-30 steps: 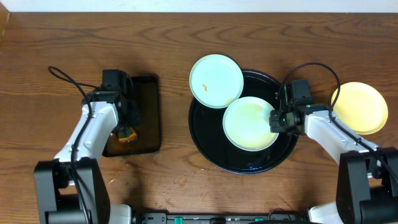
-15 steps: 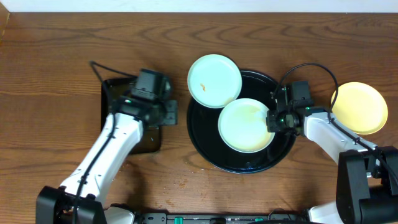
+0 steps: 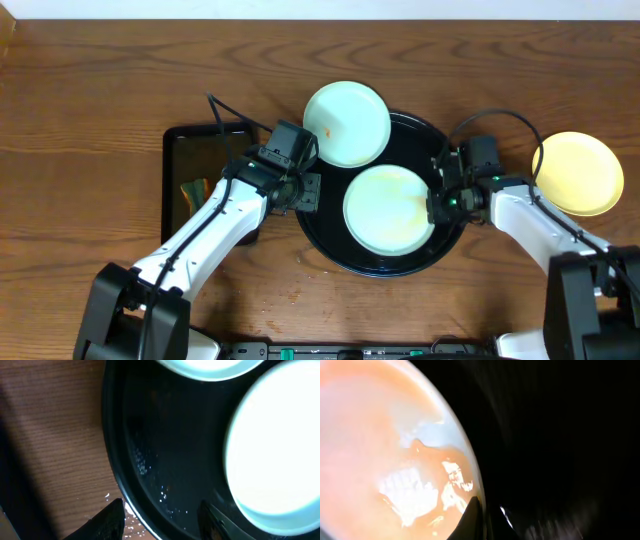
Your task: Clean dirty plates on tray and stack at the side
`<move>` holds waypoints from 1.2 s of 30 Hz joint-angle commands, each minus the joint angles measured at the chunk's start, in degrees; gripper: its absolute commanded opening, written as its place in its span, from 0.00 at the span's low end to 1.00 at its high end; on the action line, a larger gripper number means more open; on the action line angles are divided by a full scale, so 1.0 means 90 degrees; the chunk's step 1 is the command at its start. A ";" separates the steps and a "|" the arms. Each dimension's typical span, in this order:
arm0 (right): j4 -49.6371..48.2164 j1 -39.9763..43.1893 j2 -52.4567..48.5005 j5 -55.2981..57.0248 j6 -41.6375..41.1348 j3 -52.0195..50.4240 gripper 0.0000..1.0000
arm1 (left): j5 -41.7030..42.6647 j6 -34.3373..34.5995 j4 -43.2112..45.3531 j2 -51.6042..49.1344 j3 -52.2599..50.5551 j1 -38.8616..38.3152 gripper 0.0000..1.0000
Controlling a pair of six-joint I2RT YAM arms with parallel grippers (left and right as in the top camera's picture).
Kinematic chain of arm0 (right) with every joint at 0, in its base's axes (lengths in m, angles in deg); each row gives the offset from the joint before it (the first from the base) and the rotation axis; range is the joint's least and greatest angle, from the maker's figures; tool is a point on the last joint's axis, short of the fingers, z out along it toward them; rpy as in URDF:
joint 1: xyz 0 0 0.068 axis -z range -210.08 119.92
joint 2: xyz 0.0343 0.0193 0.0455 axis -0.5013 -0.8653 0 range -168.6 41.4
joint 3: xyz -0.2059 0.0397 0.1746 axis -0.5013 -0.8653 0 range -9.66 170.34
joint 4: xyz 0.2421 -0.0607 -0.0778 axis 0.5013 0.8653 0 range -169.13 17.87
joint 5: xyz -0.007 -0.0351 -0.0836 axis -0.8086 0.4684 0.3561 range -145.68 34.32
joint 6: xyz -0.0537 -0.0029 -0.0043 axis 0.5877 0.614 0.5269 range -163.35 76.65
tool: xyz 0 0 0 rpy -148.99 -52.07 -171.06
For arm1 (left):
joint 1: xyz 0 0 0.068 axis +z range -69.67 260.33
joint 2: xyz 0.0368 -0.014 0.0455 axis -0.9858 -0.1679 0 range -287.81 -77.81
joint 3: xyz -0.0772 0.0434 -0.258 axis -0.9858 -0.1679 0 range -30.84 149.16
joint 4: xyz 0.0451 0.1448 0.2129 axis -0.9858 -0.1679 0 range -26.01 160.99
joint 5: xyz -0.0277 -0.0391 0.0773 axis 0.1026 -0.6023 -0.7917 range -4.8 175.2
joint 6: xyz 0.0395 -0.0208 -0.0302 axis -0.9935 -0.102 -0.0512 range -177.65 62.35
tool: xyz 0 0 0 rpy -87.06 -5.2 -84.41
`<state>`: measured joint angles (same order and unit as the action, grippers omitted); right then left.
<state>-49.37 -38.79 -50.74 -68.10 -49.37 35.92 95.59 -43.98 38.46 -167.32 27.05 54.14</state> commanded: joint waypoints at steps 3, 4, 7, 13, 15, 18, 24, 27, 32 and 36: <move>0.0296 -0.0007 0.1044 0.0984 0.0039 0.0080 0.01 | 0.0015 0.0044 0.0007 -0.0034 0.0117 0.0010 0.49; 0.0308 -0.0007 0.1231 0.1073 0.0036 0.0080 0.01 | 0.0015 0.0044 0.0010 -0.0034 0.0117 0.0010 0.49; 0.0306 -0.0075 0.1775 0.1511 0.0027 0.0092 0.01 | 0.0015 0.0044 -0.0015 -0.0034 0.0117 0.0010 0.49; 0.0270 -0.0527 0.2628 0.2812 -0.0136 0.0109 0.01 | 0.0015 0.0044 -0.0085 -0.0034 0.0117 0.0010 0.49; 0.0216 -0.0775 0.2880 0.3269 -0.0134 0.0112 0.01 | 0.0015 0.0044 -0.0095 -0.0034 0.0117 0.0010 0.49; 0.0141 -0.1299 0.3266 0.3764 -0.0126 0.0129 0.01 | 0.0015 0.0041 -0.0090 -0.0034 0.0117 0.0010 0.49; 0.0083 -0.1996 0.3490 0.4277 0.0104 0.0129 0.01 | 0.0015 0.0041 -0.0119 -0.0034 0.0117 0.0010 0.49; 0.0362 -0.2023 0.3417 0.4061 -0.0087 0.0126 0.01 | 0.0015 0.0044 -0.0117 -0.0034 0.0117 0.0010 0.50; 0.0656 -0.1277 0.2987 0.3441 -0.0806 0.0126 0.05 | 0.0017 0.0056 -0.0129 -0.0034 0.0117 0.0007 0.50; 0.0413 -0.0070 0.2424 0.1651 -0.0585 0.0126 0.20 | 0.0202 0.0063 -0.0027 -0.0034 0.0117 0.0007 0.50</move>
<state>-44.67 -46.40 -25.59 -40.17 -54.20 36.12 95.81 -43.96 37.78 -167.32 27.05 54.14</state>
